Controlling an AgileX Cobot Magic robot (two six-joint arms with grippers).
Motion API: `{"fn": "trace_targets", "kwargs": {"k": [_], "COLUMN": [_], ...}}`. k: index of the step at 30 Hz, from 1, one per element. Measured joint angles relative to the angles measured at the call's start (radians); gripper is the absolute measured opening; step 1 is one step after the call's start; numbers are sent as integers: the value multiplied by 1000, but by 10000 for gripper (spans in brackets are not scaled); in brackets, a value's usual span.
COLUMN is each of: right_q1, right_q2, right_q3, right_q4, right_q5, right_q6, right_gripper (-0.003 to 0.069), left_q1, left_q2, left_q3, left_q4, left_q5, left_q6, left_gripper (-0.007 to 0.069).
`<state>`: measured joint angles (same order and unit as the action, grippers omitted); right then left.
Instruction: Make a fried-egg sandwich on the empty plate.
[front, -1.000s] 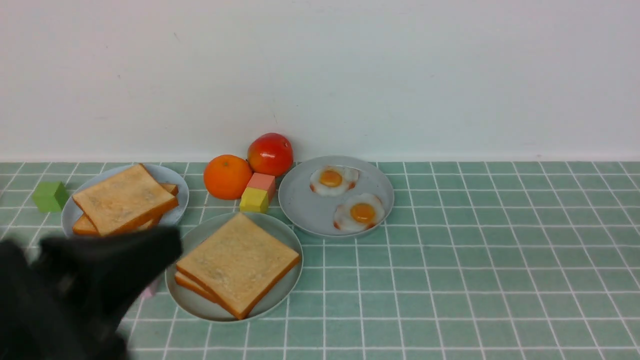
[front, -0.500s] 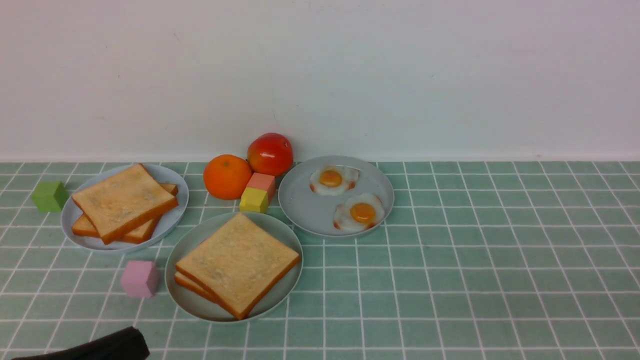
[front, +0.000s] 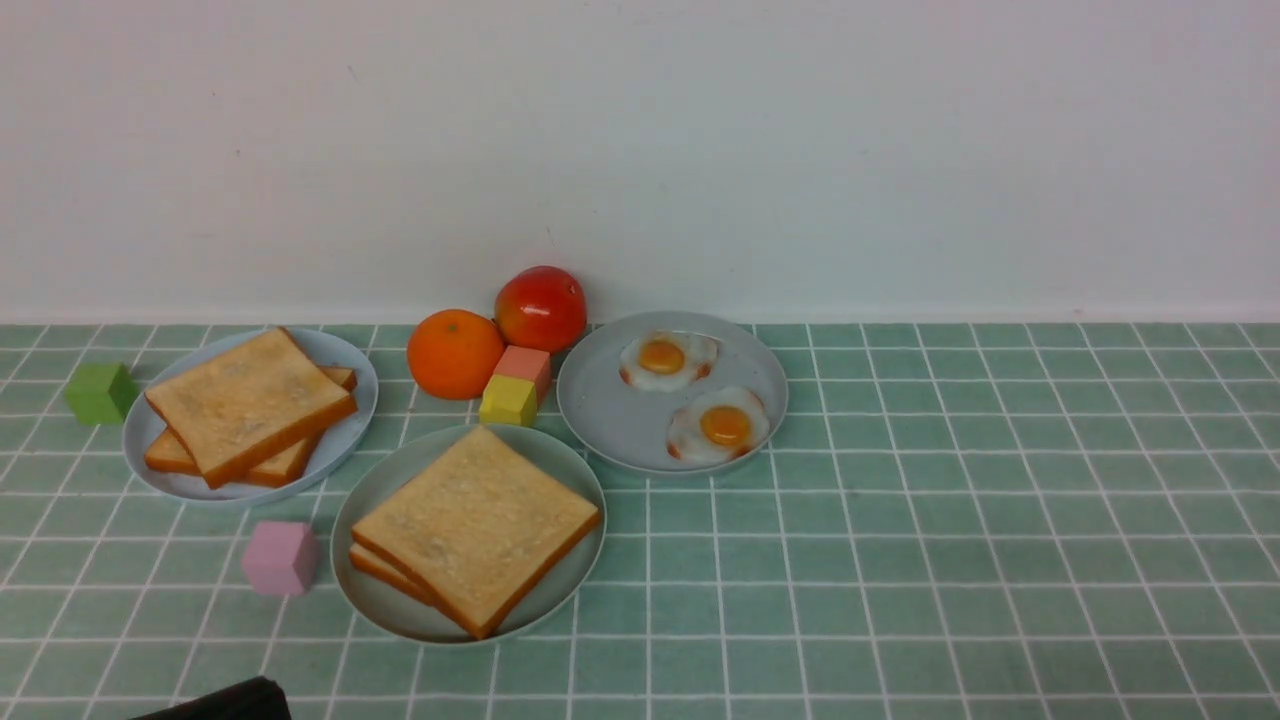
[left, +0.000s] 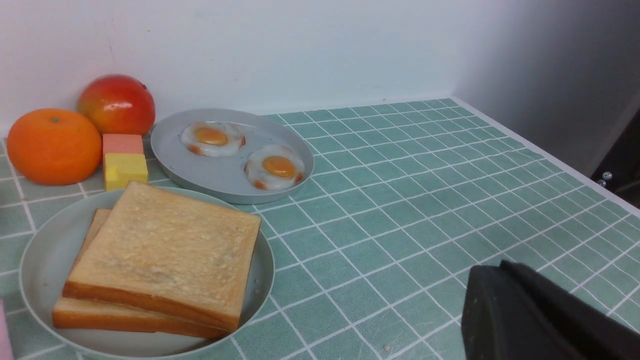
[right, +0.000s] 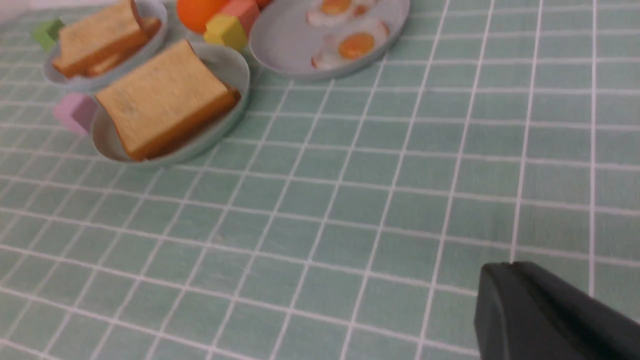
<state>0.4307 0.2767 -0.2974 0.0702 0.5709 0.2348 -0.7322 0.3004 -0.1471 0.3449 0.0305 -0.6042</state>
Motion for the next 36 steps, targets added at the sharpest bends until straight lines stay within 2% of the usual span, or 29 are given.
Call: {"fn": "trace_targets", "kwargs": {"k": [2, 4, 6, 7, 8, 12, 36], "right_q1": [-9, -56, -163, -163, -246, -345, -359], "right_q2": [-7, -30, -80, -80, -132, -261, -287], "right_q3": [20, 44, 97, 103, 163, 288, 314], "right_q4": [-36, -70, -100, -100, -107, -99, -89], "right_q5": [-2, -18, -79, -85, -141, -221, -191], "right_q6": [0, 0, -19, -24, -63, -114, -151], "right_gripper": [2, -5, -14, -14, -14, -14, -9], "left_q1": [0, 0, 0, 0, 0, 0, 0], "left_q2": [0, 0, 0, 0, 0, 0, 3], "left_q3": [0, 0, 0, 0, 0, 0, 0], "left_q4": [0, 0, 0, 0, 0, 0, 0], "left_q5": [0, 1, 3, 3, 3, 4, 22], "left_q6": [0, 0, 0, 0, 0, 0, 0], "left_gripper": [-13, -13, -13, -13, -13, -13, -2]}}
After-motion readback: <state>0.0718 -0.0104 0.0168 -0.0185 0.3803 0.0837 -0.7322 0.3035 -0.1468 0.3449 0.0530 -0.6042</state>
